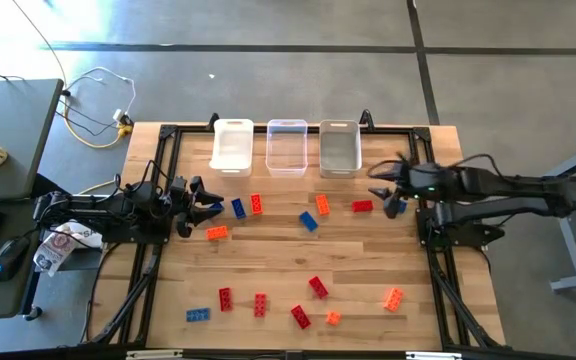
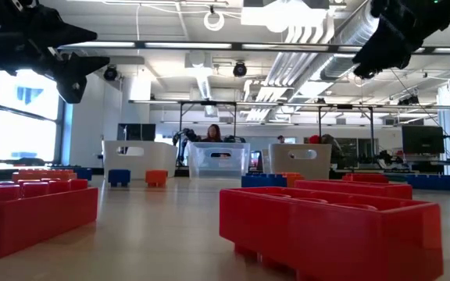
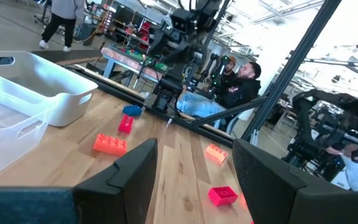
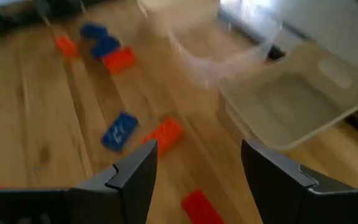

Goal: Sort & place blocks by color
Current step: Put the red game piece into the gray bin

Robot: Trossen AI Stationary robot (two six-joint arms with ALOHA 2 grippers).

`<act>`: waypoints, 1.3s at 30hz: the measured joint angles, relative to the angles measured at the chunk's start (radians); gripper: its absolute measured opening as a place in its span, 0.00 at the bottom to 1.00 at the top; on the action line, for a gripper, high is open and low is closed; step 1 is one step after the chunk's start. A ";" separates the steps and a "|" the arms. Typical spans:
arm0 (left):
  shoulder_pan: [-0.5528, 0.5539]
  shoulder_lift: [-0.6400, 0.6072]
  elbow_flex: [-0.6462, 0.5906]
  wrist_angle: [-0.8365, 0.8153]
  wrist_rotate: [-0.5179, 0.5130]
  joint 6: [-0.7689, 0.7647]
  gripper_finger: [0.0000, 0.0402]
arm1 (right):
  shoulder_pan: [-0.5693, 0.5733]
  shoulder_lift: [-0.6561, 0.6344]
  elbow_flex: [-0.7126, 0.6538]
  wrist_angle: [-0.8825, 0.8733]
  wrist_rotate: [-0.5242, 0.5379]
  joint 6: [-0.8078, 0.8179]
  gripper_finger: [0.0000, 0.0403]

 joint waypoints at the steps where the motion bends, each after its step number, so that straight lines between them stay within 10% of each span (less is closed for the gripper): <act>1: 0.000 0.000 0.000 0.000 0.000 0.000 0.49 | -0.009 0.033 0.013 -0.019 -0.009 0.000 0.55; 16: 0.000 0.000 0.000 -0.005 0.000 0.000 0.49 | -0.111 0.438 0.049 -0.075 -0.220 -0.108 0.55; 39: 0.000 0.000 0.000 -0.005 0.000 0.008 0.49 | -0.112 0.740 0.049 0.021 -0.241 -0.223 0.55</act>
